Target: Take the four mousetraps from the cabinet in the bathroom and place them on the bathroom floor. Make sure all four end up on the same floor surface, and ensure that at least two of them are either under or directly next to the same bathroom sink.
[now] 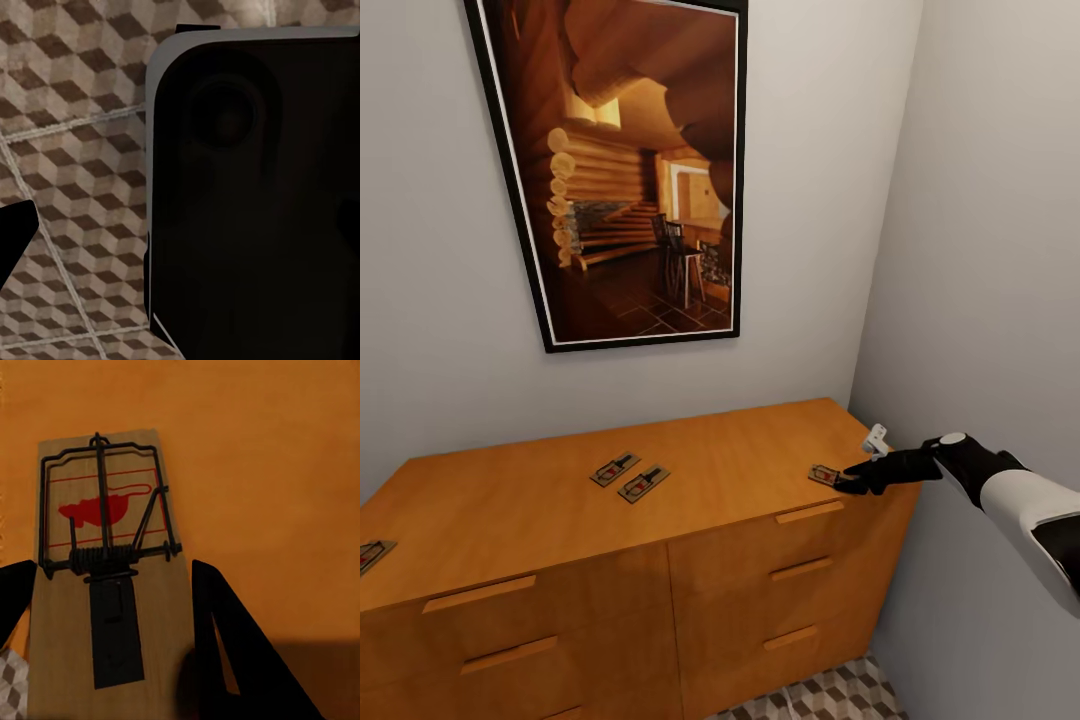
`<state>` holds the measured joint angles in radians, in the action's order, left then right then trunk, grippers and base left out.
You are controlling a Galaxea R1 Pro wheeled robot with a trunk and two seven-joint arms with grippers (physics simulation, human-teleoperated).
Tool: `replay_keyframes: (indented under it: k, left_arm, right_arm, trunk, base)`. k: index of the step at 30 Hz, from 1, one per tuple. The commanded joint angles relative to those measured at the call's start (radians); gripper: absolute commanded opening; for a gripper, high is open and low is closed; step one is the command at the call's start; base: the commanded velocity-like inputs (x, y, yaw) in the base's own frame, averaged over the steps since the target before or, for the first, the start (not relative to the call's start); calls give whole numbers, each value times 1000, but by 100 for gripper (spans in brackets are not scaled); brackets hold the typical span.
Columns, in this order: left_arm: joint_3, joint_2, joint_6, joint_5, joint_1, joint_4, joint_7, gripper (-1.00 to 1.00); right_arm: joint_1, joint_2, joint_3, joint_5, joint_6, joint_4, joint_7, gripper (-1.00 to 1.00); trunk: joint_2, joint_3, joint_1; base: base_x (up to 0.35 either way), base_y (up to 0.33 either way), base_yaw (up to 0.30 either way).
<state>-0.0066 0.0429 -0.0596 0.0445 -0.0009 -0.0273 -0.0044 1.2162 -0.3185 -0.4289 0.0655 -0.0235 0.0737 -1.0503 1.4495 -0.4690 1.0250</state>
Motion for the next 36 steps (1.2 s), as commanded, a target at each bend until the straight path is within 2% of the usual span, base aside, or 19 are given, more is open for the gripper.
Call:
replay_keyframes:
  k: [1, 13, 18, 24, 36]
  left_arm:
    - [-1, 0, -2, 5, 0, 0, -1, 100]
    - [-1, 0, -3, 5, 0, 0, -2, 100]
    - [-1, 0, -2, 5, 0, 0, -2, 100]
    - [-1, 0, -3, 5, 0, 0, -3, 100]
    - [-1, 0, -3, 5, 0, 0, -3, 100]
  right_arm:
    - [0, 0, 0, 5, 2, 6, -5, -100]
    - [0, -2, 5, 1, 11, 20, -11, -100]
    - [0, -4, 5, -1, 51, 91, -16, -100]
    - [0, -6, 7, 0, 107, 158, -57, -100]
    - [0, -6, 6, 3, 114, 170, -65, -100]
  trunk:
    - [1, -1, 0]
    - [1, -1, 0]
    - [1, -1, 0]
    - [1, -1, 0]
    - [1, -1, 0]
  base:
    - [0, 0, 0]
    - [0, 0, 0]
    - [0, 0, 0]
    - [0, 0, 0]
    - [-47, 47, 0]
